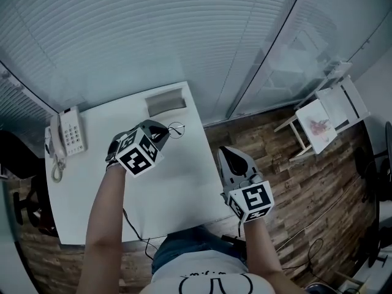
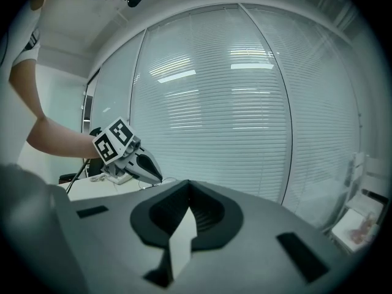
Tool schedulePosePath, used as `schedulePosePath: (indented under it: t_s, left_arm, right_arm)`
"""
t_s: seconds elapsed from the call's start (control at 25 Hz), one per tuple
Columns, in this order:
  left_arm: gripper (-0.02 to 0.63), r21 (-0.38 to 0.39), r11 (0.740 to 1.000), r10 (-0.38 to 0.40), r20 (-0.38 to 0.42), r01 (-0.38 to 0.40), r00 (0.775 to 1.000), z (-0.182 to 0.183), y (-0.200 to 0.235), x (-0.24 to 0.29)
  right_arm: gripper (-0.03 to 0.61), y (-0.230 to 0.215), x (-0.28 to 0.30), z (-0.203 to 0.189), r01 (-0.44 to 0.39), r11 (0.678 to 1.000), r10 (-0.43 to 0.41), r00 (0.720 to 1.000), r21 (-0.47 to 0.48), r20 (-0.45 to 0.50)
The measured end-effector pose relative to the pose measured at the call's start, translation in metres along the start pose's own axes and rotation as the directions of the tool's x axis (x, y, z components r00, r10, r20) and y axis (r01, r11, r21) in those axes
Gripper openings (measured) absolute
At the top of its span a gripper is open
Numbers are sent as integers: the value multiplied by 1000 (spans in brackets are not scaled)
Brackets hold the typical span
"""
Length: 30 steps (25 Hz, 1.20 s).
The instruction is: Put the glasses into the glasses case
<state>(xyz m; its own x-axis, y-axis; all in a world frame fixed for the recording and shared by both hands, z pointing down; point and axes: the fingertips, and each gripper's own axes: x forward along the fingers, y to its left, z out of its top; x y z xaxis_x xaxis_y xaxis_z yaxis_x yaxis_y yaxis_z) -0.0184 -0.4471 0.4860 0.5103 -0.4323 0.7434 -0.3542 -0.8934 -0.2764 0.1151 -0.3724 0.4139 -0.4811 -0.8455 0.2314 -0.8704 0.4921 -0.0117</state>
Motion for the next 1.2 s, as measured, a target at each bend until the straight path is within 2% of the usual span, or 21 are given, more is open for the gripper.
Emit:
schedulePosePath:
  t_s: [0.2, 0.32, 0.56, 0.84, 1.2]
  left_arm:
    - [21, 43, 998, 39, 18, -40, 999, 23, 33, -14]
    - [21, 55, 998, 35, 22, -36, 999, 29, 55, -12]
    - [21, 119, 993, 10, -33, -6, 999, 23, 101, 18]
    - [21, 60, 998, -7, -43, 9, 999, -4, 121, 70]
    - [21, 10, 998, -63, -67, 64, 996, -34, 117, 127]
  right_arm:
    - [11, -2, 10, 13, -8, 1000, 8, 1000, -10, 22]
    - [11, -4, 19, 16, -8, 1000, 8, 1000, -13, 19]
    - [11, -10, 46, 7, -12, 1000, 11, 1000, -9, -23]
    - [11, -20, 71, -15, -13, 1000, 13, 996, -3, -93]
    - [11, -24, 93, -38, -21, 1000, 23, 988, 15, -154]
